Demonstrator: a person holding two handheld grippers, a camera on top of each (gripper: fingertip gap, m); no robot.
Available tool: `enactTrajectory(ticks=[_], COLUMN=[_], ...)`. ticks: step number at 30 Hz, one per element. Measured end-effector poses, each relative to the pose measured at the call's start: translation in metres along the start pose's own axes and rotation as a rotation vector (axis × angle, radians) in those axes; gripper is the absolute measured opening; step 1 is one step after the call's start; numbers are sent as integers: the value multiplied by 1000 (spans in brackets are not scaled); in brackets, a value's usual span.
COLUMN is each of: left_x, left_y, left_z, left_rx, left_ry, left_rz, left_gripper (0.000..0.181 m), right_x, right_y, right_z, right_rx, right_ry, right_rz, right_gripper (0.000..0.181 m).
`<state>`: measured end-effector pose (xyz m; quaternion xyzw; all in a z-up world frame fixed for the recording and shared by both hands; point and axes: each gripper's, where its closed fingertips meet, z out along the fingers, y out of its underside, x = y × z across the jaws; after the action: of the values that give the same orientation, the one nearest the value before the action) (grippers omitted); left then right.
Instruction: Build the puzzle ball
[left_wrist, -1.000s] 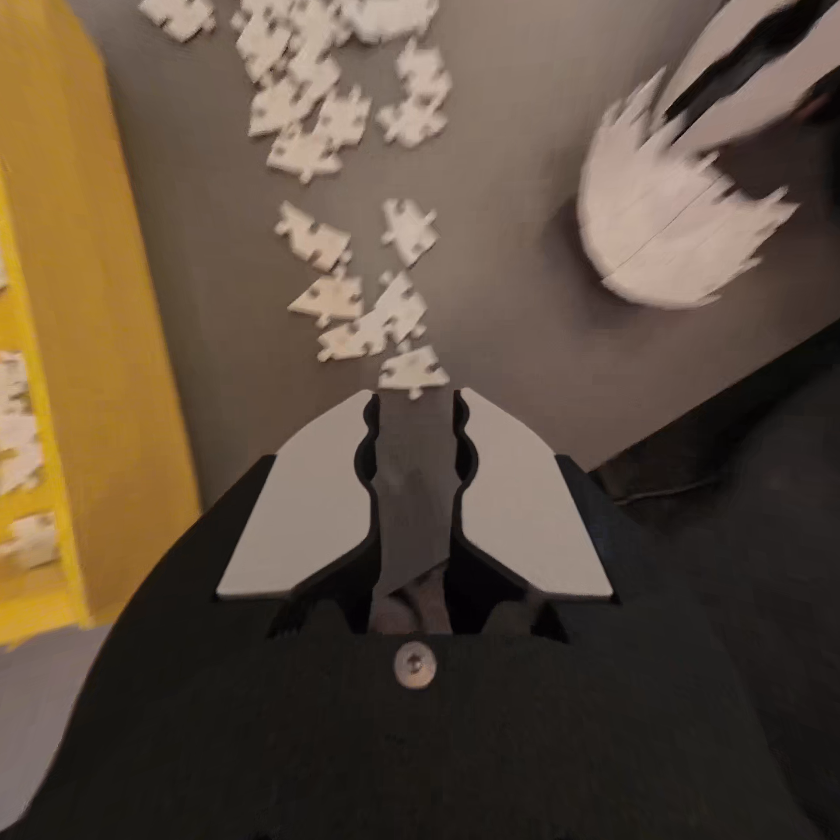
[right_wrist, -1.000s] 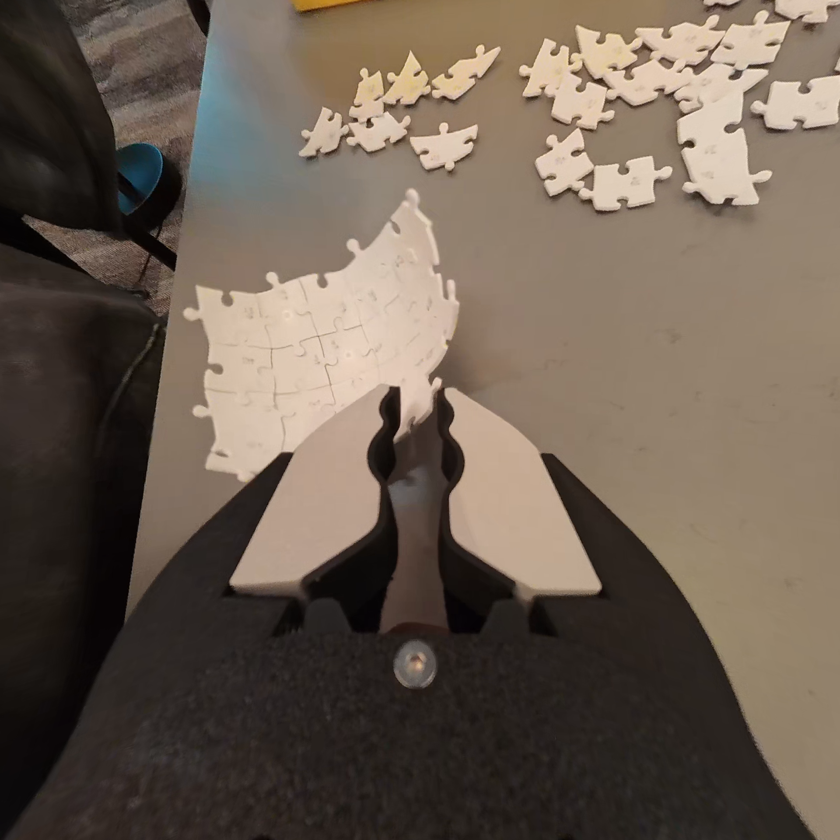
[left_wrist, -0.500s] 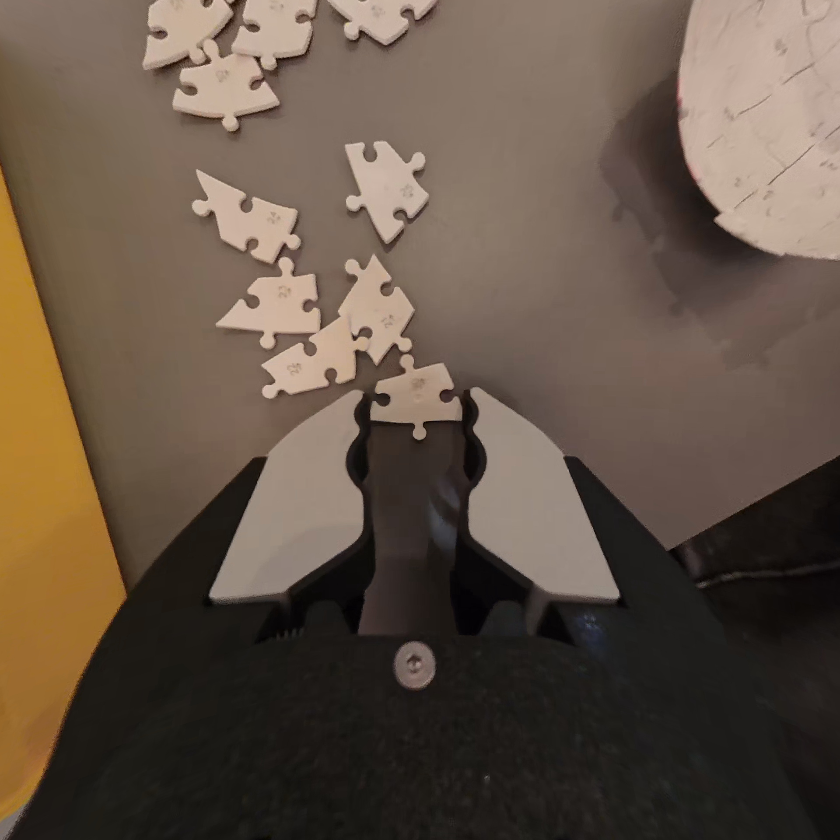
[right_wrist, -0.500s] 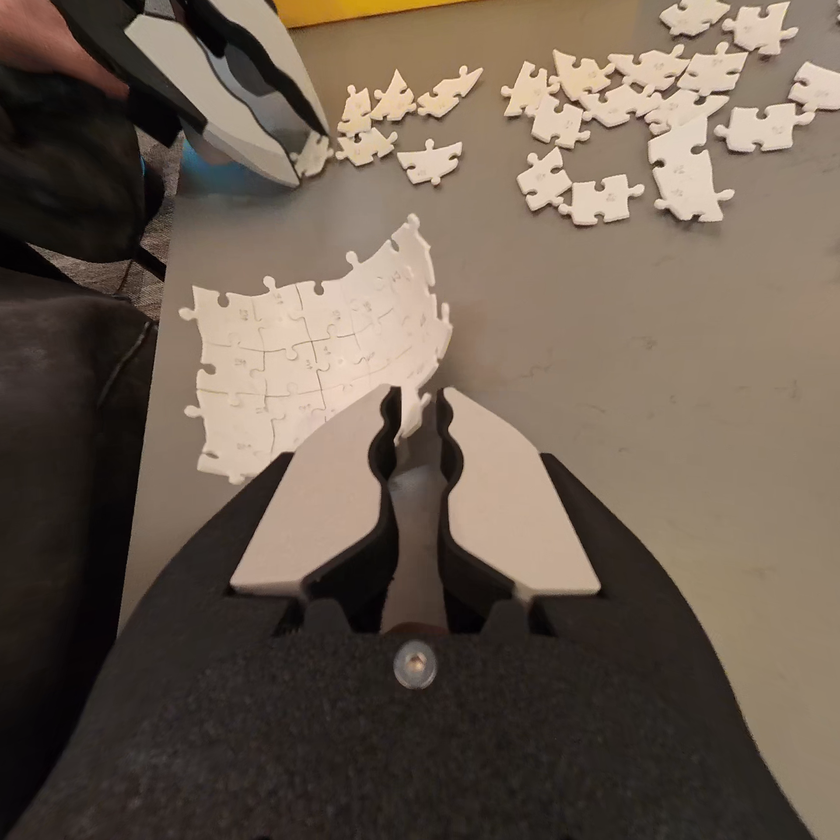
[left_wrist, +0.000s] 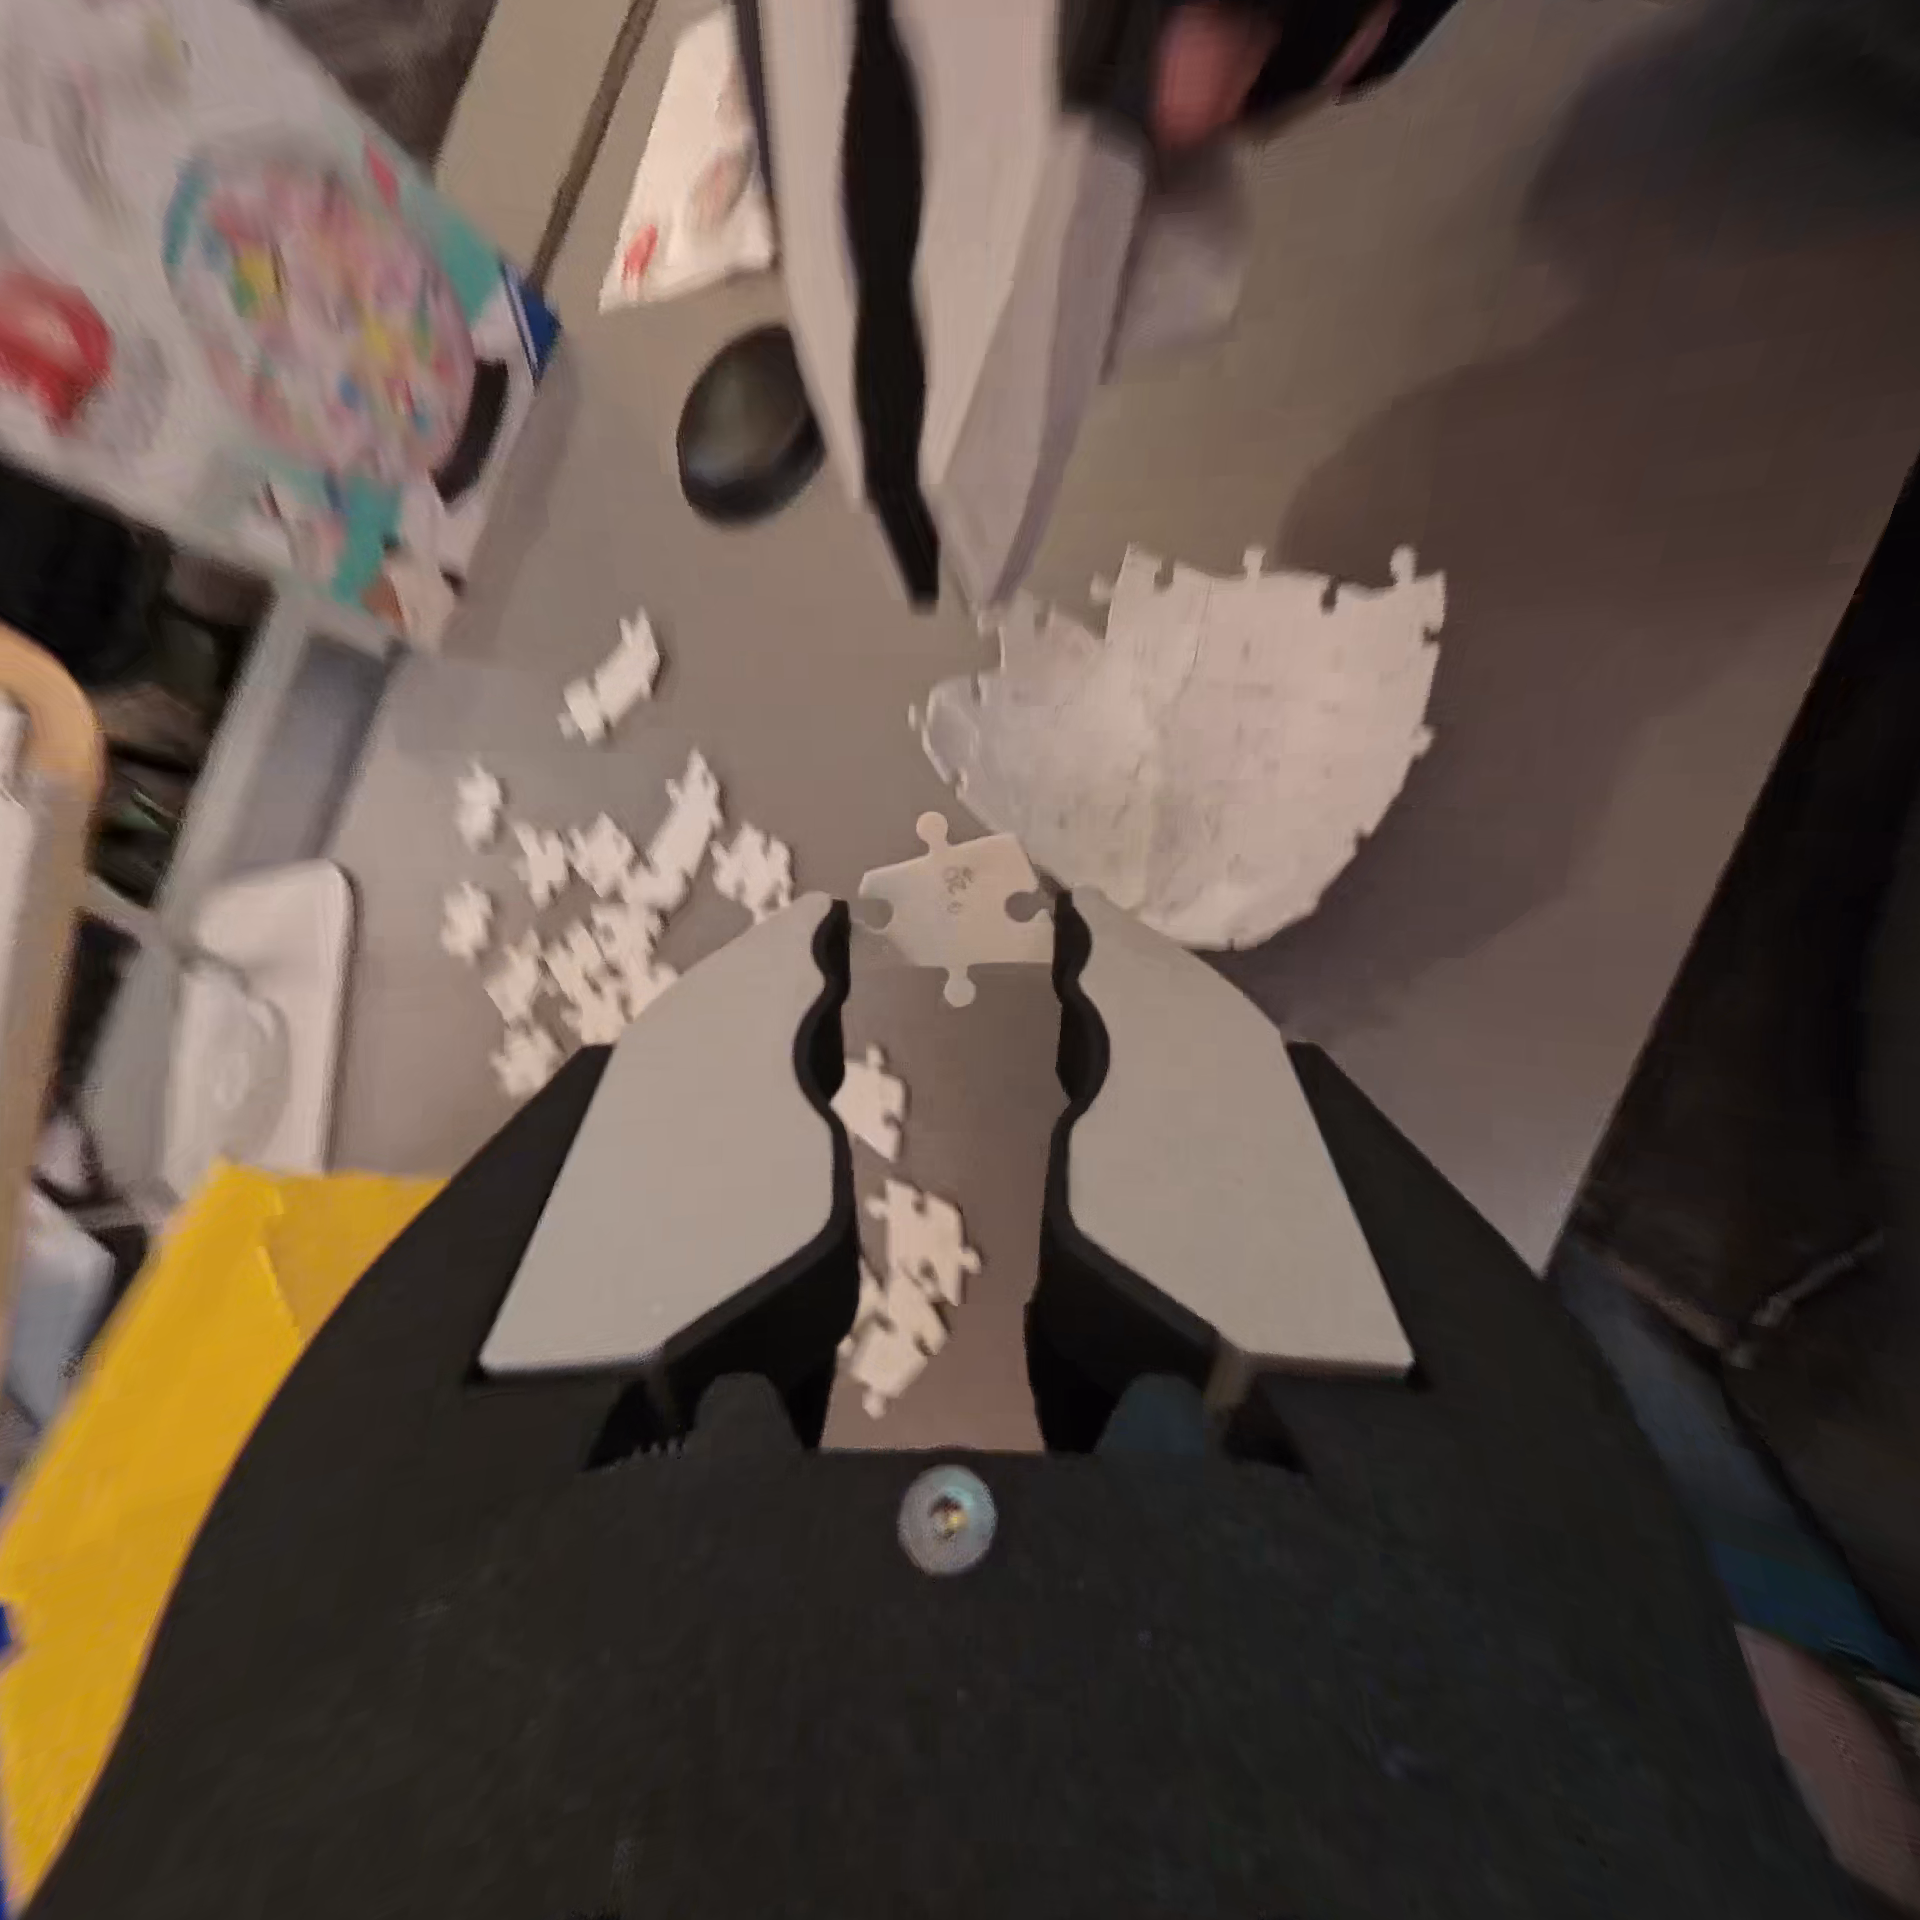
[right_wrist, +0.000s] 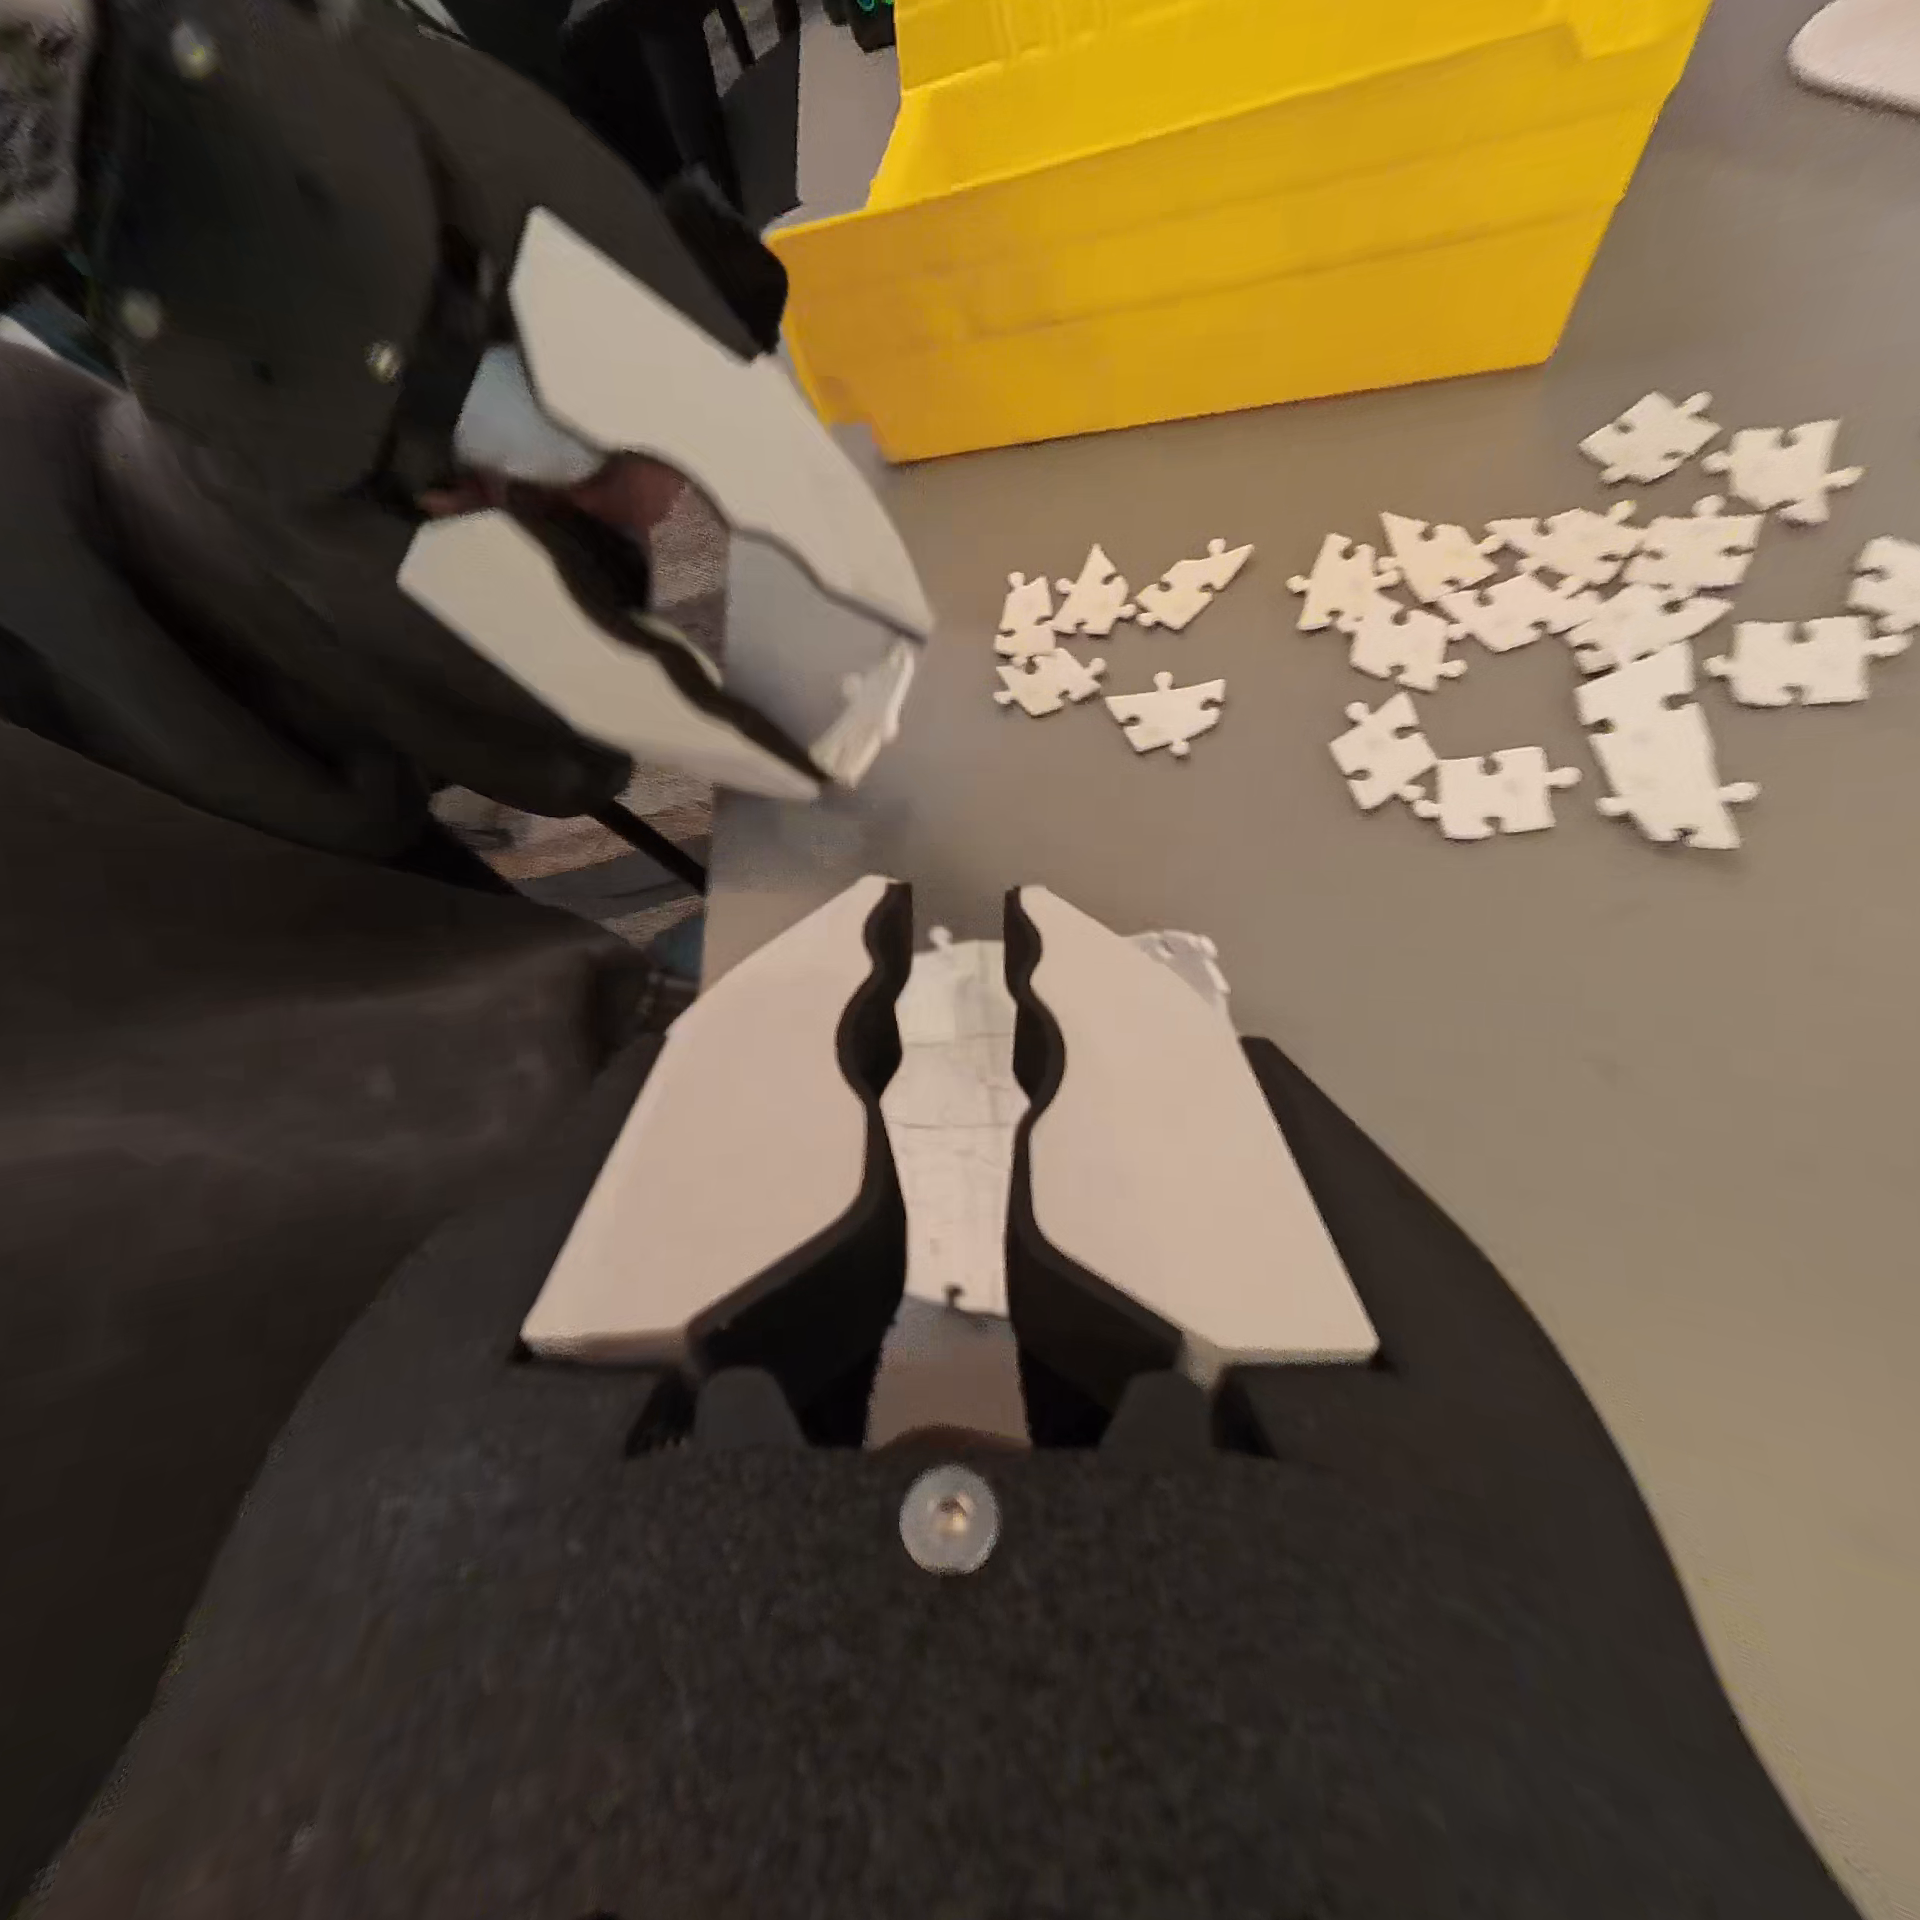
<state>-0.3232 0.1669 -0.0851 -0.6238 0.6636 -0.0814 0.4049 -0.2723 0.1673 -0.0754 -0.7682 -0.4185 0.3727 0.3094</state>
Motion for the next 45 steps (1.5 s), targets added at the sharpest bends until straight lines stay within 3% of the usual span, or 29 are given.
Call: enactTrajectory(ticks=[4, 6, 8, 9, 10, 12, 14, 18, 24, 28, 40, 45], left_x=[4, 10, 14, 14, 13, 12, 1, -1, -1, 4, 18, -16], left_y=[-34, -42, -48, -51, -53, -47, -31, 1, -5, -4, 2, 1], left_z=[14, 21, 27, 28, 29, 32, 43, 78, 109, 114, 112, 101], left_rx=[19, 32, 42, 51, 67, 75, 66, -13, 18, -5, -55, -44], left_ry=[-25, 4, 13, -1, -7, 27, 75, 351, 558, 639, 667, 487], left_rz=[193, 215, 226, 223, 213, 118, -61, -406, -546, -581, -636, -611], left_gripper=[37, 37, 36, 22, 23, 43, 37, 54, 48, 28, 22, 28], right_x=[-15, -12, -11, -7, -4, 7, 27, 45, 38, 50, 67, 71], right_y=[-1, 1, 6, 11, 17, 23, 30, 53, 75, 83, 93, 92], right_z=[4, 2, 1, 1, -1, -11, -27, -41, -23, -19, -8, -1], right_rx=[30, 50, 40, 19, 2, 36, 114, 226, 174, 125, 76, 46], right_ry=[-151, -143, -142, -113, -96, -61, -7, 2, 66, 151, 208, 202], right_rz=[168, 193, 196, 193, 189, 207, 258, 407, 427, 433, 464, 462], right_gripper=[20, 19, 5, 3, 3, 3, 2, 2, 3, 3, 2, 2])
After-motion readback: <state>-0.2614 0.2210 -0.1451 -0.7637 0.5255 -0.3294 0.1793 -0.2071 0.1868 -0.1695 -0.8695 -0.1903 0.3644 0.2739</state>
